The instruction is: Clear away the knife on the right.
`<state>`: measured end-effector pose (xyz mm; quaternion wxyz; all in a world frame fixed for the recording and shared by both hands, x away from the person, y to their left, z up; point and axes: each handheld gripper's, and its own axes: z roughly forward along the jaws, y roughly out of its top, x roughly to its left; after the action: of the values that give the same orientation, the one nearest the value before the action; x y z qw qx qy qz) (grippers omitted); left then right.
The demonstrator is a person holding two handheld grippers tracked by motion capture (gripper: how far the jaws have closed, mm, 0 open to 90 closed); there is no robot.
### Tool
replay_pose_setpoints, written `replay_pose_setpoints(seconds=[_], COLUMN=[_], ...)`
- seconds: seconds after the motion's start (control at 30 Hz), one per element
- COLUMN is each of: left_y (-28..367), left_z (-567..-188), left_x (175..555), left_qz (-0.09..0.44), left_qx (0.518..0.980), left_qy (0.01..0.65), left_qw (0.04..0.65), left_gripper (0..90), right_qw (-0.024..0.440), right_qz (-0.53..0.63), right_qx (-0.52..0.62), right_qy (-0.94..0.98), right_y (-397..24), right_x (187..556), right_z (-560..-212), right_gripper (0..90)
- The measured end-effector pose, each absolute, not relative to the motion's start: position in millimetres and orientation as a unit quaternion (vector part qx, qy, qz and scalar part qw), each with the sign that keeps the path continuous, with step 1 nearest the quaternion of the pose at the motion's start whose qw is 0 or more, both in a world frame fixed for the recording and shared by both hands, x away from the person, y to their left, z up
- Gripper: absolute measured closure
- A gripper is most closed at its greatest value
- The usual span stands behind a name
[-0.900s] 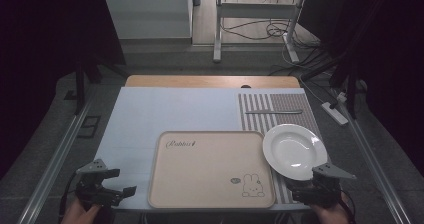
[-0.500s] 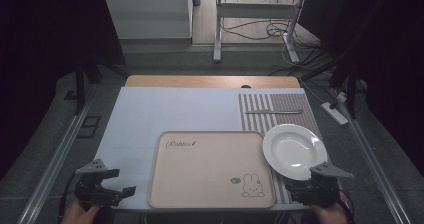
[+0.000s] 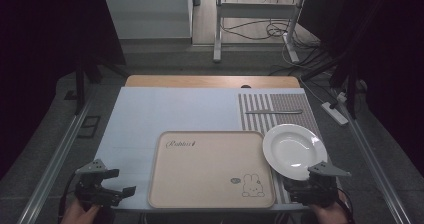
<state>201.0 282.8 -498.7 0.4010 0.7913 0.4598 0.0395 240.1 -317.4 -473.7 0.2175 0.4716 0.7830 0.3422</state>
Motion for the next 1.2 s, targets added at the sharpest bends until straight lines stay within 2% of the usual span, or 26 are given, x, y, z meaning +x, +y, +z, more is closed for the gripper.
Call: replay_pose_setpoints(seconds=[0.37,0.53,0.87,1.2], left_y=[282.7,282.4,281.9,281.2], left_z=[-498.8,-498.8,-498.9,-498.8], left_x=[200.3,200.6,200.6,200.8], left_qz=[0.041,0.041,0.041,0.042], left_qx=[0.791,0.792,0.792,0.794], left_qy=[0.461,0.462,0.462,0.462], left_qw=[0.399,0.397,0.396,0.392], left_gripper=[1.2,1.2,1.2,1.2], right_qw=[0.214,0.196,0.209,0.2], right_qz=[0.352,0.355,0.356,0.356], right_qx=[0.457,0.463,0.449,0.443], right_qy=[0.788,0.788,0.793,0.798], right_y=[-311.5,-310.1,-303.2,-300.7], right_x=[245.5,249.7,254.3,265.3], right_z=[-470.0,-470.7,-468.2,-469.1], right_gripper=[0.0,0.0,0.0,0.0])
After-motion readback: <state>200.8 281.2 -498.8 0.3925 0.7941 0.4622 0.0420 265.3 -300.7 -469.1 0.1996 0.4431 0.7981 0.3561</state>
